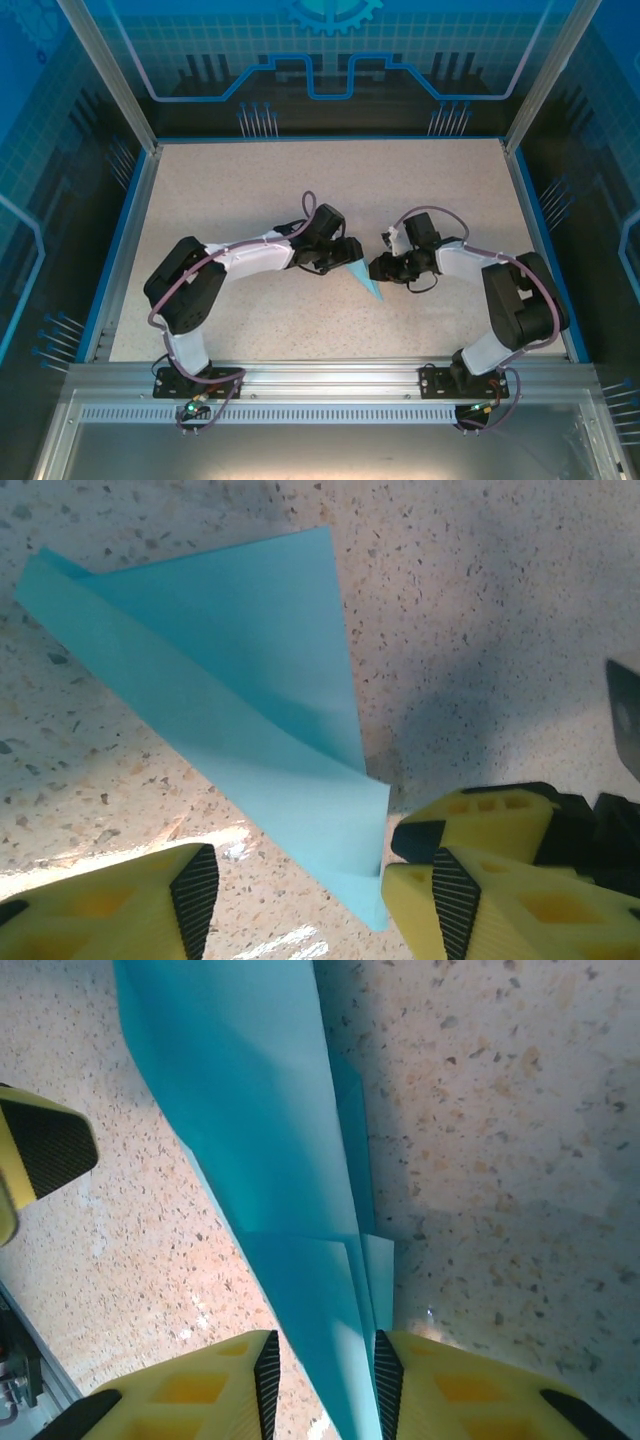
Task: Fold a paper plane with a square sheet of paper (pick it up from the middle)
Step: Turn over a paper plane at the center of the table.
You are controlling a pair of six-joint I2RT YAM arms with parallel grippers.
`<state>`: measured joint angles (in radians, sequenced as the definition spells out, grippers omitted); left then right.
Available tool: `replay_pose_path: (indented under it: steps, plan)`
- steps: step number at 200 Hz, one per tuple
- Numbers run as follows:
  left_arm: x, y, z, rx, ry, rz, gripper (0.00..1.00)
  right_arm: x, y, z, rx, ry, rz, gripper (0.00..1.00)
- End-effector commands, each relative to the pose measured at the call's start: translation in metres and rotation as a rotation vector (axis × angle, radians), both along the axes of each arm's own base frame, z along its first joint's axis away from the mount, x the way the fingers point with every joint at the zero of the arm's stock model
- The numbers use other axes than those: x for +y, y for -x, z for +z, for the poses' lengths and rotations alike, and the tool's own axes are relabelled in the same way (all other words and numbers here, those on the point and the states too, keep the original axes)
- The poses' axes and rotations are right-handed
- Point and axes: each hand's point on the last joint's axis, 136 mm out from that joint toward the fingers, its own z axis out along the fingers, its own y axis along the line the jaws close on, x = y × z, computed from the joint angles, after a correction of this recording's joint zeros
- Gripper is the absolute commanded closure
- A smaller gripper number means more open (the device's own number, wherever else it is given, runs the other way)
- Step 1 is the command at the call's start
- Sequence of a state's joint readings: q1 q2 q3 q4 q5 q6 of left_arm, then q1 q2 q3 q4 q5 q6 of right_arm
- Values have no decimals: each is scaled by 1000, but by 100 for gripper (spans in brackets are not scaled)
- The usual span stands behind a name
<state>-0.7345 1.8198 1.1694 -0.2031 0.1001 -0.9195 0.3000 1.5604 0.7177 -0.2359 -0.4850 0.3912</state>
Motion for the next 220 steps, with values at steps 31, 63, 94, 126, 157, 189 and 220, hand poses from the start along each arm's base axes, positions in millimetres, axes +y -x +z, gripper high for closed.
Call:
replay_pose_path:
  steps: [31,63,94,126,157,189,220]
  plan:
    - [11,2,-19,67,-183,45,31,-16,6,6,-48,19,-62,65]
    - [5,-1,-26,97,-212,40,29,-23,10,13,-89,27,-82,64]
    - [0,-1,-30,116,-234,43,18,-30,15,16,-111,37,-102,63]
    - [-9,-2,-26,108,-238,29,13,-29,20,15,-101,30,-97,62]
    - [-10,-3,-31,124,-263,28,14,-29,19,15,-95,32,-98,62]
    - [-7,1,-38,147,-300,7,21,-29,19,14,-94,33,-97,61]
    - [-6,7,-39,150,-323,-18,29,-30,19,15,-95,36,-99,61]
